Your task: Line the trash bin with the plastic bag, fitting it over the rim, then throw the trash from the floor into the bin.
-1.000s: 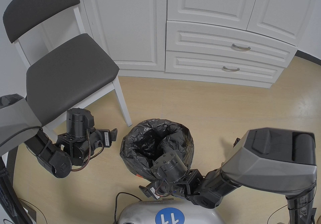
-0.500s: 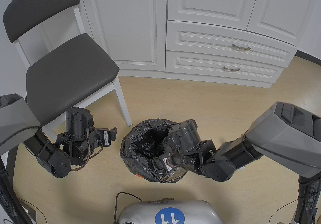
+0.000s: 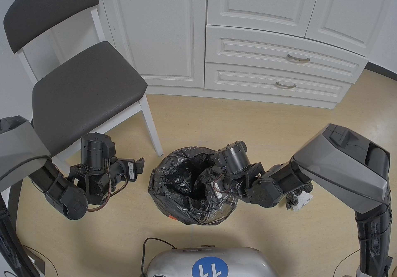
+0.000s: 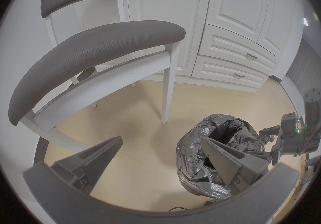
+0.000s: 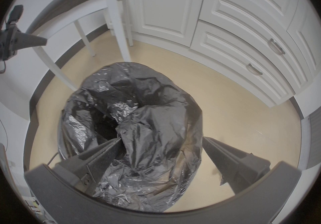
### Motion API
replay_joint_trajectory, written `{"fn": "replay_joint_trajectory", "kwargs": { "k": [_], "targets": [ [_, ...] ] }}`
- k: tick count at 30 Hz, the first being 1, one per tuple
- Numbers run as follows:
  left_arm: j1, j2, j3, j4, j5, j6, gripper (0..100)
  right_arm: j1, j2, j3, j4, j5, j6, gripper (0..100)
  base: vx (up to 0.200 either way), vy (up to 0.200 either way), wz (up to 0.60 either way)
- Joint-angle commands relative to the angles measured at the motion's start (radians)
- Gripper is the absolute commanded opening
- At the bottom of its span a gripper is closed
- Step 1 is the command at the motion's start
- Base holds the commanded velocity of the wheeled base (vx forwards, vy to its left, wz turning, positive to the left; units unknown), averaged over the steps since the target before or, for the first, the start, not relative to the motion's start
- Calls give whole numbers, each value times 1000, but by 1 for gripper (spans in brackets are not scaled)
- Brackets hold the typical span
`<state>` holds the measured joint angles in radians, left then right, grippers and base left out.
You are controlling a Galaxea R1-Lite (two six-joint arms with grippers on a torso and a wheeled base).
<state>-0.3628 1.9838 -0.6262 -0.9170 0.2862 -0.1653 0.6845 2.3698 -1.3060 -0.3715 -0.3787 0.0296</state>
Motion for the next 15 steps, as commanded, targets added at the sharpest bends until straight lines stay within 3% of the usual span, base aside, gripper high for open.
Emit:
{"fn": "replay_joint_trajectory", "kwargs": {
  "k": [1, 15],
  "targets": [
    [1, 6, -1, 0, 1, 0, 100, -25, 5, 4, -1, 1, 4, 100, 0, 0, 0],
    [2, 6, -1, 0, 1, 0, 100, -105, -29, 71, -10, 14, 18, 100, 0, 0, 0]
  ]
}}
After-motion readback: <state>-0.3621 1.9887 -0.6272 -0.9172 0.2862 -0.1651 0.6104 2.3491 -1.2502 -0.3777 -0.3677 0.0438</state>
